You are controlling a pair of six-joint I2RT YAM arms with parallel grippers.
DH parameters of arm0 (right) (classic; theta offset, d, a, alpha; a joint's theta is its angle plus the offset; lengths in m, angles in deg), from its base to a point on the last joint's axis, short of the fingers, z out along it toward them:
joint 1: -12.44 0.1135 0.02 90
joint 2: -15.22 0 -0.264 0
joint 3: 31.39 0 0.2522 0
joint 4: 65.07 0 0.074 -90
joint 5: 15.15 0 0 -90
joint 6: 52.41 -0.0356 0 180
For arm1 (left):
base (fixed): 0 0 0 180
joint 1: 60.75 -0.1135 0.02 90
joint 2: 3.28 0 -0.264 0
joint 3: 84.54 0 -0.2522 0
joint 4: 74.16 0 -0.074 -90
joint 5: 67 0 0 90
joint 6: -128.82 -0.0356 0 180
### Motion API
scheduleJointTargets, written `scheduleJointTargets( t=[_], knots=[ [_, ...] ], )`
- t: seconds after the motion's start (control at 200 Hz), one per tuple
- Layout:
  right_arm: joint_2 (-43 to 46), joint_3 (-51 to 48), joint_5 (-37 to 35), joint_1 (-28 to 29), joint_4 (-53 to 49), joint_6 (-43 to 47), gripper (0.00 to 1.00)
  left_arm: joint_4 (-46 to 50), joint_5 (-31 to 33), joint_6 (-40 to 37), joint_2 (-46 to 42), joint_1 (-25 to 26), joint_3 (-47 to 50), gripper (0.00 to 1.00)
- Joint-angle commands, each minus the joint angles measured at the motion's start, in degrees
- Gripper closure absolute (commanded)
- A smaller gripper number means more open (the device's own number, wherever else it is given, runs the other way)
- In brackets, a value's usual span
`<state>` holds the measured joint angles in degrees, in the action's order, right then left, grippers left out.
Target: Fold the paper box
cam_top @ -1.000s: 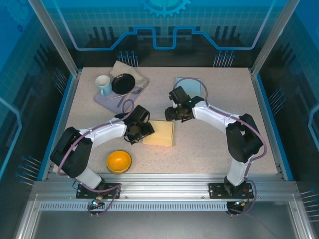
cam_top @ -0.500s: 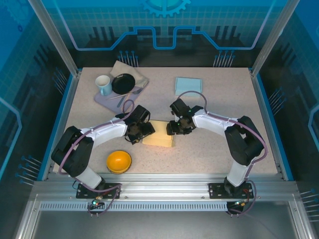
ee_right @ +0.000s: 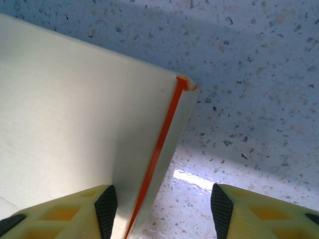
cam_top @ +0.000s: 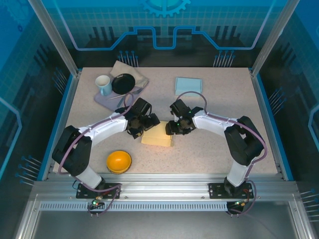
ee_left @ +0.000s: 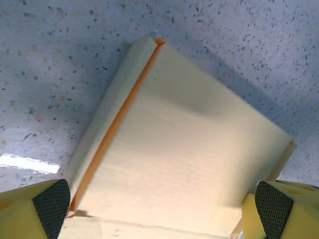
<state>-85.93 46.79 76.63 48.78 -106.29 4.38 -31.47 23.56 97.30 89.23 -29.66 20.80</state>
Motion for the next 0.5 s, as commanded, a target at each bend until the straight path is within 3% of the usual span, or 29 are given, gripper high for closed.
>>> scheduleJointTargets(
  t=[0.0, 0.49],
  knots=[
    [-0.38, -1.84, -0.35, 0.74, -0.24, 0.15, 0.44, 3.86, -1.52, 3.33, 2.74, -0.44, -0.68, 0.01],
    [-0.74, -1.21, -1.80, 0.66, -0.82, 1.28, 0.44, 7.79, 0.19, 4.02, 2.28, 0.09, -0.73, 0.01]
  ],
)
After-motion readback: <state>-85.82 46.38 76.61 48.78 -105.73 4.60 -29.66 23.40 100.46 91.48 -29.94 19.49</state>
